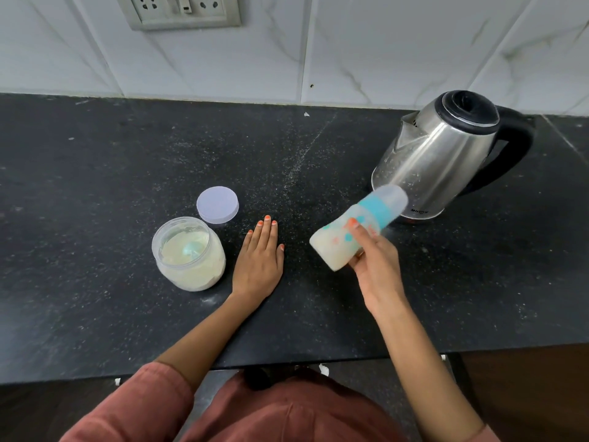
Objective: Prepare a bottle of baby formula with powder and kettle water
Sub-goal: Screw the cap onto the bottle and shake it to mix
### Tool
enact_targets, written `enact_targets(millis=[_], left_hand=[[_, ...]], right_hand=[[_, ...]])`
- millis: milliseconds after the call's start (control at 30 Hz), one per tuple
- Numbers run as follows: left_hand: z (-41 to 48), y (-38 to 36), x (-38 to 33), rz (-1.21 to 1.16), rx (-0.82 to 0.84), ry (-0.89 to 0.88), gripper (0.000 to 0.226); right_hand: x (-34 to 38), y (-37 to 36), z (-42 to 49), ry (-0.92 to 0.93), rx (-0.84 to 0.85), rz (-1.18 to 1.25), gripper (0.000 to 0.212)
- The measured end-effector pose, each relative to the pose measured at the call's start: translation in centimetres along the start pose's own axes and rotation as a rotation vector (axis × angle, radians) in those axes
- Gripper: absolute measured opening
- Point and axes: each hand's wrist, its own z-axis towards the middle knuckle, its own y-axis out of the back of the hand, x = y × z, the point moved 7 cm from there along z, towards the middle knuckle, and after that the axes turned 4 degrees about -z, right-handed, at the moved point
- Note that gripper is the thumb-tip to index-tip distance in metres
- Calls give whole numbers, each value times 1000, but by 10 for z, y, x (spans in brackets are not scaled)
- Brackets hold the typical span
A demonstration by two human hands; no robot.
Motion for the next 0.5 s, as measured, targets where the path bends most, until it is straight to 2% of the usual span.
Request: enact_targets(millis=[33,100,200,267,300,400,433,500], left_hand=[[0,-1,1,1,3,2,60],[-1,-1,0,-1,8,-1,60],[0,-1,0,3,5,-9,63],[0,-2,0,7,10,-7,65],[0,-2,0,3,4,-5,64],[0,-2,1,1,-6,-7,64],[0,-2,0,3,-7,-9,64],[0,-1,0,-2,-16,-12,65]], right_hand=[[0,1,3,8,-35,92,15],[-7,-2,1,-2,-8,74,13],[-28,-13,-15,-87,187,-294,16],[-27,-10,-16,-76,205,-409,19],[-22,-8,-12,-51,174,-342,19],[-4,-1,0,-18,4,70,14],[-1,0,2,-1,-30,121,13],[-4,-5,-1,13,20,35,13]])
